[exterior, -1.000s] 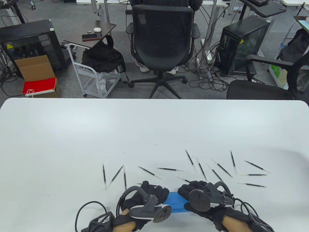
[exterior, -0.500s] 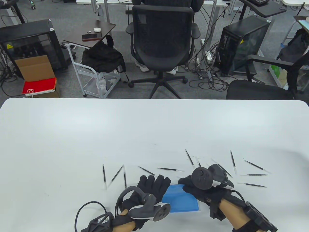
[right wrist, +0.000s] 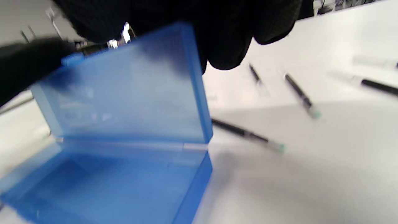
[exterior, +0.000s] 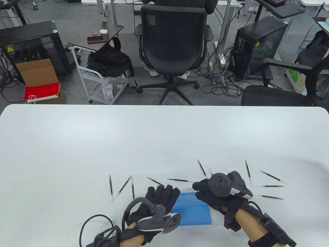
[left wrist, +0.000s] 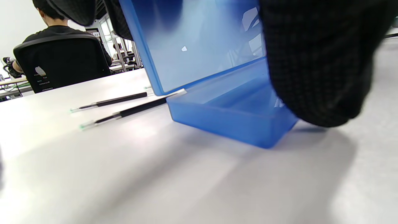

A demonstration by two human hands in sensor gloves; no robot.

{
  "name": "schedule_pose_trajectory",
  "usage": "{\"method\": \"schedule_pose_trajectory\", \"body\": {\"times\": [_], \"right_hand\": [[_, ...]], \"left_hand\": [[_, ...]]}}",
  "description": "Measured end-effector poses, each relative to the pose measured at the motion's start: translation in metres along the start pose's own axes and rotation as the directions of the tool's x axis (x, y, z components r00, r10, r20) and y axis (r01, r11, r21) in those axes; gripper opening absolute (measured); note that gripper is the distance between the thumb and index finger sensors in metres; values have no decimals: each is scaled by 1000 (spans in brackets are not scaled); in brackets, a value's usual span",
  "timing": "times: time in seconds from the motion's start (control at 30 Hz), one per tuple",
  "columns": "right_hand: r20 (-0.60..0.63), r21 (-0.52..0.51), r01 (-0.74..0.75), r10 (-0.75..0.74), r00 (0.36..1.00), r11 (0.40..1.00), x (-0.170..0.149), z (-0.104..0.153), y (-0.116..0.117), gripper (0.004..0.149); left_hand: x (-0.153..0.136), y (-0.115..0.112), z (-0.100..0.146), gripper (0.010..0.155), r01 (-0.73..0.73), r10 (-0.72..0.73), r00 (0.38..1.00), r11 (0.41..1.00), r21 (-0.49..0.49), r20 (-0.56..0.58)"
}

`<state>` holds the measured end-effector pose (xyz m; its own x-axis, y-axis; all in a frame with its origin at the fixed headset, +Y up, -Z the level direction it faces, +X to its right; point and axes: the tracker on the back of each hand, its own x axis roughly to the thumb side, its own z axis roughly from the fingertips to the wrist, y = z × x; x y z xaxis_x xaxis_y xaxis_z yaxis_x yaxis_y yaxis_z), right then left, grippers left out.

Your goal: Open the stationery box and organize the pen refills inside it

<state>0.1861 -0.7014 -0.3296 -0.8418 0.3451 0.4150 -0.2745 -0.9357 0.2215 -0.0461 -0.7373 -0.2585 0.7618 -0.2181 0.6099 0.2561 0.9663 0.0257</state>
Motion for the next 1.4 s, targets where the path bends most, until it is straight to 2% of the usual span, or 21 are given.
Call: {"method": "schedule_pose_trajectory", "body": {"times": [0.1,0.2,0.4,0.6,1.0,1.4], "right_hand": [[-39,-106,47,-52,998,993,-12,8,-13,53],[-95,-98,12,-21,995,995,-23,12,-14,54],[-124,-6,-181,179,976,983,-23,16,13,60],[-86,15,-389,388,917,921,-14,15,39,66],[-89,24,-373,374,923,927,-12,5,50,59],[-134,-53,-396,386,913,917,-9,6,54,49]], "left_hand": [[-1,0,-1,130,-2,2,1000,1000,-5,1],[-1,0,-1,131,-10,10,1000,1000,-11,6],[-4,-1,-3,131,-28,28,1000,999,-22,7],[-7,-2,-3,131,-50,50,999,998,-25,7],[-7,-2,-3,130,-49,49,999,998,-30,10],[-9,-2,-4,130,-59,60,998,998,-35,14]]}}
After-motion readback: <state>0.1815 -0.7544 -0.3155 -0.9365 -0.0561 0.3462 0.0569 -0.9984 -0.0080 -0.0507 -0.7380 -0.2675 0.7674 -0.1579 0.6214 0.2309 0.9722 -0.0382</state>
